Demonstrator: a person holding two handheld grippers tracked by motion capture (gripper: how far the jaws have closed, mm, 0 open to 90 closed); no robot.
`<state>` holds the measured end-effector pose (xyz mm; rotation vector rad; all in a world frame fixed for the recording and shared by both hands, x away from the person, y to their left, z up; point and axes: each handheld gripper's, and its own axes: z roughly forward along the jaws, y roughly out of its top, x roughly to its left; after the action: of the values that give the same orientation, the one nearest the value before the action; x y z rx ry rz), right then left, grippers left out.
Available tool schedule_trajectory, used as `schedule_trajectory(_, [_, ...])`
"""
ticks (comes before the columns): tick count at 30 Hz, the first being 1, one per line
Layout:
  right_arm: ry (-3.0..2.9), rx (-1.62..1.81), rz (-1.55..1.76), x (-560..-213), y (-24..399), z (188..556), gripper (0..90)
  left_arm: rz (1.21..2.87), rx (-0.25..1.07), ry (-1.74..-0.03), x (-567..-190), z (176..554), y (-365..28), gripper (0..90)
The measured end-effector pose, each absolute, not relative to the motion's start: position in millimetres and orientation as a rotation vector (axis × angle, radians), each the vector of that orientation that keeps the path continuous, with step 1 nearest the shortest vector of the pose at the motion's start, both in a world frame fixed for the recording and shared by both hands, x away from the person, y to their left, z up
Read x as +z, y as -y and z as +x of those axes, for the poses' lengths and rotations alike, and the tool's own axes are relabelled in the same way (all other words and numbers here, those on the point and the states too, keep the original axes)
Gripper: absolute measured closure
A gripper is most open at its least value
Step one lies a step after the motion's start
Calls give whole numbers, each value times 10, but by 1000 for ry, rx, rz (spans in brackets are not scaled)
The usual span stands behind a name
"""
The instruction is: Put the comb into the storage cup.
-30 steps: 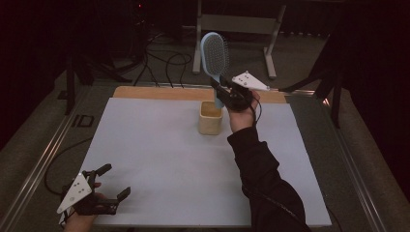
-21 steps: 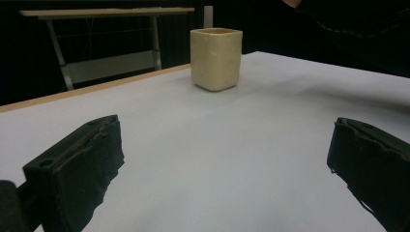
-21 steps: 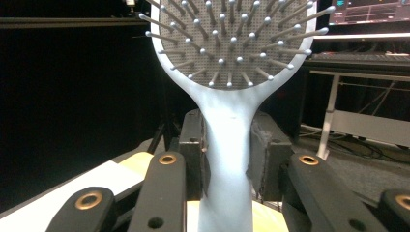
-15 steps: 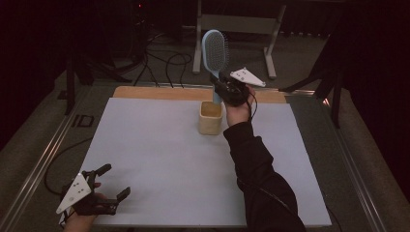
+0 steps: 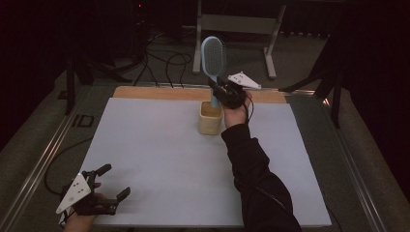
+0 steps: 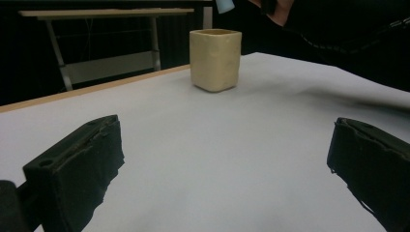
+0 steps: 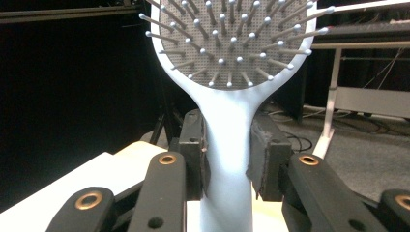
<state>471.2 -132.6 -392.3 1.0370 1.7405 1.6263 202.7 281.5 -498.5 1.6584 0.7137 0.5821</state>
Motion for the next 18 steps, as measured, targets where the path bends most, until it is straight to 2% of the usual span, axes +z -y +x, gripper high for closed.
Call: schedule_trajectory(18, [-1770,1581,1086,-4260,1311,4751,706,1659,583,-714,-4986,2025,-2816,0])
